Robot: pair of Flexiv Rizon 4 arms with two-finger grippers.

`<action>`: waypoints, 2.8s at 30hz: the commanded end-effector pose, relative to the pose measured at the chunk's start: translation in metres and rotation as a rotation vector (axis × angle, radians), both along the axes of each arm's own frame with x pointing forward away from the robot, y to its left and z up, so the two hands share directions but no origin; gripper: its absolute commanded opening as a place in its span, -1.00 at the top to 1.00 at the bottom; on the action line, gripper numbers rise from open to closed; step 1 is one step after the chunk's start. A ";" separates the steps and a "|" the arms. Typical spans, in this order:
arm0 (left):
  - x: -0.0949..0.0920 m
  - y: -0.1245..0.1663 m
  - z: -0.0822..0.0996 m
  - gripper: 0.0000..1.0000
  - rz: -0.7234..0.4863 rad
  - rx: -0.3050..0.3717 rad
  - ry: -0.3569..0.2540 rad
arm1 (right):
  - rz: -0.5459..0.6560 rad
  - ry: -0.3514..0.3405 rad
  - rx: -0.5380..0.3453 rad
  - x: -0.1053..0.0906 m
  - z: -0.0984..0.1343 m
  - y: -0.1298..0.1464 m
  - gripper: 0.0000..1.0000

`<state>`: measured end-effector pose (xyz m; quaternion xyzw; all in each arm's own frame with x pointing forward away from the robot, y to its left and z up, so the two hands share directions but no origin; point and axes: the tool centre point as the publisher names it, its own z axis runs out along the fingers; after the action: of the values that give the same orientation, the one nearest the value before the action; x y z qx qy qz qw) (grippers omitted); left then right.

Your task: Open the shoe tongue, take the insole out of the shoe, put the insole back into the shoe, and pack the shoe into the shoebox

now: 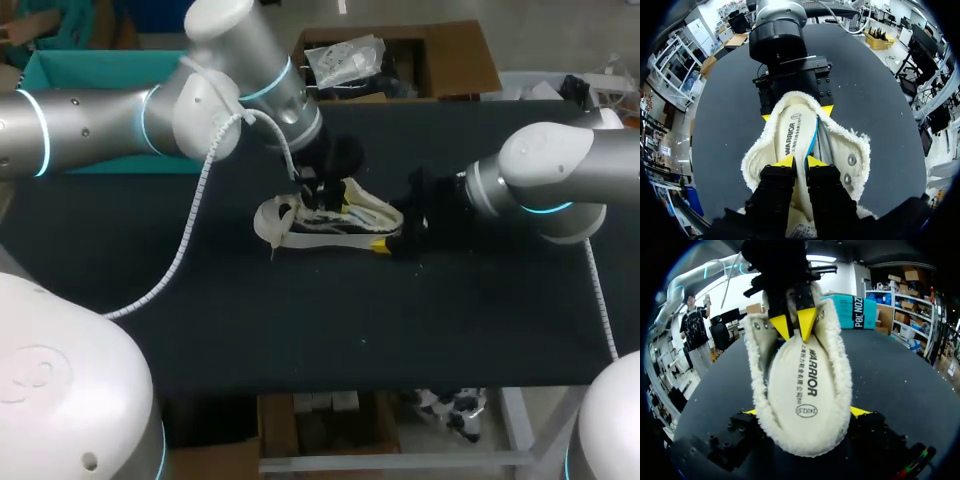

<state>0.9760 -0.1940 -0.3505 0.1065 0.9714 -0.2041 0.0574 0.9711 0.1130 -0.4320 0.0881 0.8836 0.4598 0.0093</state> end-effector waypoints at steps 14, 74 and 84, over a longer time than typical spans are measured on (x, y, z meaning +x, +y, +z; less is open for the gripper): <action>-0.005 0.008 0.034 1.00 -0.063 -0.164 0.088 | 0.002 0.001 0.004 0.001 -0.009 0.002 1.00; 0.001 -0.013 -0.029 0.22 -0.003 0.165 0.024 | 0.002 0.001 0.004 0.001 -0.009 0.002 1.00; 0.011 -0.012 -0.014 1.00 0.030 0.099 -0.020 | 0.002 0.001 0.004 0.001 -0.009 0.002 1.00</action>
<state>0.9914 -0.2107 -0.3707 0.0955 0.9828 -0.1462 0.0608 0.9714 0.1135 -0.4323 0.0885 0.8835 0.4599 0.0094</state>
